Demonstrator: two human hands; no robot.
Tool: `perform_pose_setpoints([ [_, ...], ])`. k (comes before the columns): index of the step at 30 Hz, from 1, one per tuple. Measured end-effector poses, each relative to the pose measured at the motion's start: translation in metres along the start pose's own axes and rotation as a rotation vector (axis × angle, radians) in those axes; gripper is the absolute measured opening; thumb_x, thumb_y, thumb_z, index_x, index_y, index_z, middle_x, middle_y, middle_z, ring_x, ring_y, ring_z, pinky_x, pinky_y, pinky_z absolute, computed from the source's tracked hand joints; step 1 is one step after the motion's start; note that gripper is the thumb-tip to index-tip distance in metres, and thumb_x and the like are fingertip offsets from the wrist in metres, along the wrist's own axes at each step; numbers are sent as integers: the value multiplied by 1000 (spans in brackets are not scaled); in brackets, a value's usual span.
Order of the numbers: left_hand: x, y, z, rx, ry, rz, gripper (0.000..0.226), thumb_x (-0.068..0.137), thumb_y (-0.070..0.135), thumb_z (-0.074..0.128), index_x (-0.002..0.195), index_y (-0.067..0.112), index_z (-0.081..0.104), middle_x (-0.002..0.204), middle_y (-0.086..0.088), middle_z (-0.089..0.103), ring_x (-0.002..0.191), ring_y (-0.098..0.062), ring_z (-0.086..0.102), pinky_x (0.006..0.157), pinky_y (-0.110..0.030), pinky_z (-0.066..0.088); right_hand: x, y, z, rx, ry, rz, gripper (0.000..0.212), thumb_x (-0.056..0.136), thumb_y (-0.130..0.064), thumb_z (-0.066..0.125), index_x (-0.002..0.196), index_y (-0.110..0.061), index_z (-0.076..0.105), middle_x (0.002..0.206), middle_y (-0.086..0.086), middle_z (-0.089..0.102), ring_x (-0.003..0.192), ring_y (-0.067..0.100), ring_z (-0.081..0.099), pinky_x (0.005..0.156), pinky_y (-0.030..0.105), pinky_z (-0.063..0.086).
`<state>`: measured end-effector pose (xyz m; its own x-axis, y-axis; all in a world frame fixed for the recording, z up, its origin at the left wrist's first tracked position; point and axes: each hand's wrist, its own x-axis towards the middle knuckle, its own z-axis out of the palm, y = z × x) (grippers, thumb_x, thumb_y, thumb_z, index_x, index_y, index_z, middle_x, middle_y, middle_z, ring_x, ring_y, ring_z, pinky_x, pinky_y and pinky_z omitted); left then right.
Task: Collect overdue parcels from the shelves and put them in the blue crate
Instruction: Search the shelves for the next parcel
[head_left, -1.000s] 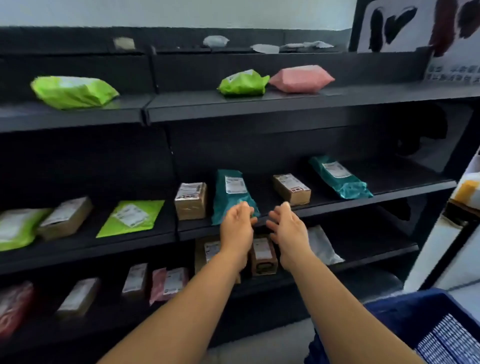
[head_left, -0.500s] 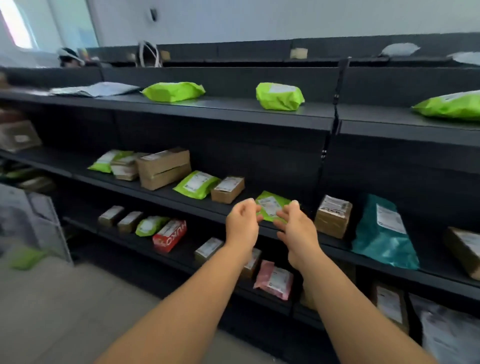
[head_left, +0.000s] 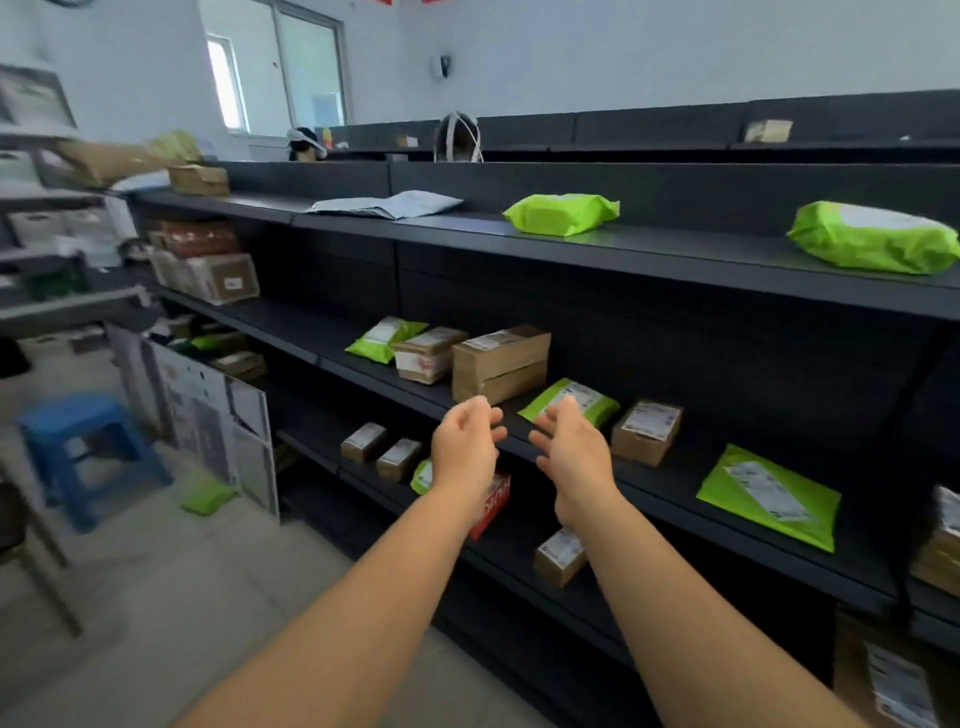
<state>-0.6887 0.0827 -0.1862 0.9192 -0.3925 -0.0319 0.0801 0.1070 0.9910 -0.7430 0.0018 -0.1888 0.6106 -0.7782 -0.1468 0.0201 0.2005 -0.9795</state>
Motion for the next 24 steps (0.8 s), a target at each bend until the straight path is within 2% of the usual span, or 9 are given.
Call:
perform_pose_setpoints([
  [5, 44, 7, -54, -20, 63, -15, 20, 99, 33, 42, 109, 24, 58, 105, 6, 66, 96, -11, 64, 90, -34, 51, 18, 11, 76, 2, -18, 2, 24, 100, -42, 37, 90, -27, 54, 104, -4, 63, 97, 12, 61, 95, 36, 46],
  [15, 138, 2, -124, -12, 159, -25, 16, 98, 32, 43, 88, 34, 56, 103, 9, 66, 97, -11, 65, 89, -34, 51, 89, 28, 187, -11, -86, 42, 27, 100, -42, 38, 103, -21, 55, 109, -2, 64, 101, 15, 61, 99, 38, 47],
  [18, 184, -3, -141, 10, 184, -27, 15, 98, 32, 42, 90, 34, 55, 102, 10, 65, 96, -9, 64, 90, -33, 50, 125, 37, 219, -3, -102, 57, 27, 100, -42, 37, 102, -22, 55, 106, -4, 63, 100, 14, 60, 98, 38, 46],
  [22, 263, -10, -153, 29, 197, -37, 15, 100, 33, 40, 101, 31, 55, 101, 11, 65, 97, -10, 64, 89, -32, 50, 187, 44, 264, 18, -105, 69, 35, 101, -41, 37, 118, -20, 58, 109, -4, 62, 99, 12, 60, 101, 38, 45],
  [24, 302, -11, -154, 37, 187, -47, 16, 100, 34, 38, 104, 29, 54, 101, 11, 64, 97, -10, 63, 90, -33, 49, 221, 43, 286, 29, -95, 79, 34, 100, -42, 38, 113, -20, 59, 111, -3, 63, 100, 11, 60, 102, 39, 45],
])
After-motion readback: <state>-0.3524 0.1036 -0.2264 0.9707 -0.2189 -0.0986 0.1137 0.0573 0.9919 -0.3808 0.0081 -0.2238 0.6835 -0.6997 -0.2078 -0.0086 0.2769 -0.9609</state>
